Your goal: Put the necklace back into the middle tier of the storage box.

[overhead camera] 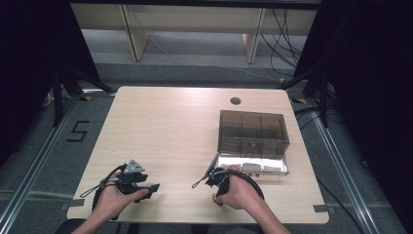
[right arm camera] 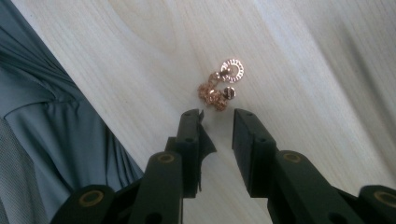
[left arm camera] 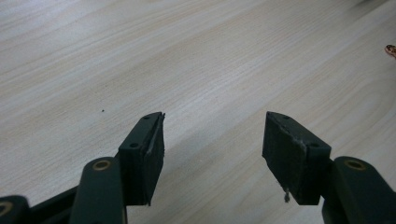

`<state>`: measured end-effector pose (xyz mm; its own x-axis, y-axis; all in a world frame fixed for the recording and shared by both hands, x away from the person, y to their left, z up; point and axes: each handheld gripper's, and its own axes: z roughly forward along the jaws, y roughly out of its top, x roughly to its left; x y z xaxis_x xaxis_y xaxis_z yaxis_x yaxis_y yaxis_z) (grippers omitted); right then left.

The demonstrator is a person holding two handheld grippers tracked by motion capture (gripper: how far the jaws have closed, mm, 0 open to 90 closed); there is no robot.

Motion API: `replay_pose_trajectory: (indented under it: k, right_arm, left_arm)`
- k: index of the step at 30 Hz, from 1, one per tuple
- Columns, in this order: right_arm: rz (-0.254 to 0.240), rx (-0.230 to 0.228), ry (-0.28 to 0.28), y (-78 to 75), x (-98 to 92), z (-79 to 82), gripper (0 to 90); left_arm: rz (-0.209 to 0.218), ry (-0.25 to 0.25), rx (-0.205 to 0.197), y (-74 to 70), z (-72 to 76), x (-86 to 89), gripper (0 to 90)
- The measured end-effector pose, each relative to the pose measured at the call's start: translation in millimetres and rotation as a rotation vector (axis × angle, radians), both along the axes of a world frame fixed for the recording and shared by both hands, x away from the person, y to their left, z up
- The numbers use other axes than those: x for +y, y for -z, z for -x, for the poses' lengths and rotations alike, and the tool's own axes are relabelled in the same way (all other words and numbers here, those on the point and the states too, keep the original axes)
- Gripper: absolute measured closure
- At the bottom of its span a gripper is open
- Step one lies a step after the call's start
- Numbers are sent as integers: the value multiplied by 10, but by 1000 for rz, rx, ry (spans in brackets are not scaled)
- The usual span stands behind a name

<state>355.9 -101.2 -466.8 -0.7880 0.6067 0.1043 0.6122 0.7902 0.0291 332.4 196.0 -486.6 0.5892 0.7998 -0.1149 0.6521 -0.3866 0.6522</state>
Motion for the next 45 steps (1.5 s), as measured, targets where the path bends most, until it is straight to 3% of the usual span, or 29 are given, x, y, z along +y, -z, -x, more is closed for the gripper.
replay_pose_trajectory:
  k: [1, 3, 5, 10, 12, 19, 22, 27, 30, 38, 42, 44, 45]
  right_arm:
    - [3, -4, -22, 3, -5, -11, 726]
    - [9, 3, 10, -6, 35, 11, 725]
    - [5, 3, -14, 9, 39, -2, 724]
    - [-15, 5, 22, 7, 92, 15, 718]
    - [-24, -12, -6, 23, 94, -5, 720]
    - [-12, -17, 16, 42, 143, -8, 738]
    - [-10, -25, -10, 64, 146, -17, 753]
    - [-4, -25, 9, 65, 171, -10, 777]
    - [0, -40, -18, 77, 166, -15, 801]
    - [9, -18, 17, 63, 173, -16, 866]
    - [12, -26, 35, -4, 142, -22, 873]
    - [-8, -6, 43, -44, 133, -24, 873]
    - [2, -21, 41, -58, 115, -33, 874]
  left_arm:
    - [0, 0, 0, 0, 0, 0, 384]
    - [-3, -1, -6, -1, 4, -3, 383]
    - [5, -2, 0, 5, 1, -4, 383]
    - [2, 7, -5, -1, 3, -2, 384]
    - [4, 8, -1, 1, 1, -3, 384]
    - [-1, 1, -6, -2, 4, -4, 384]
    - [4, -3, -1, 2, 1, -4, 384]
    - [4, 7, 1, -4, 1, 1, 384]
    - [3, -3, 1, 1, 1, -4, 384]
    - [5, 8, 0, -6, 3, 2, 384]
    - [4, -2, 0, 0, 2, 0, 384]
    - [5, -3, 0, -1, 2, -1, 384]
    - [5, -2, 1, -3, 2, 1, 384]
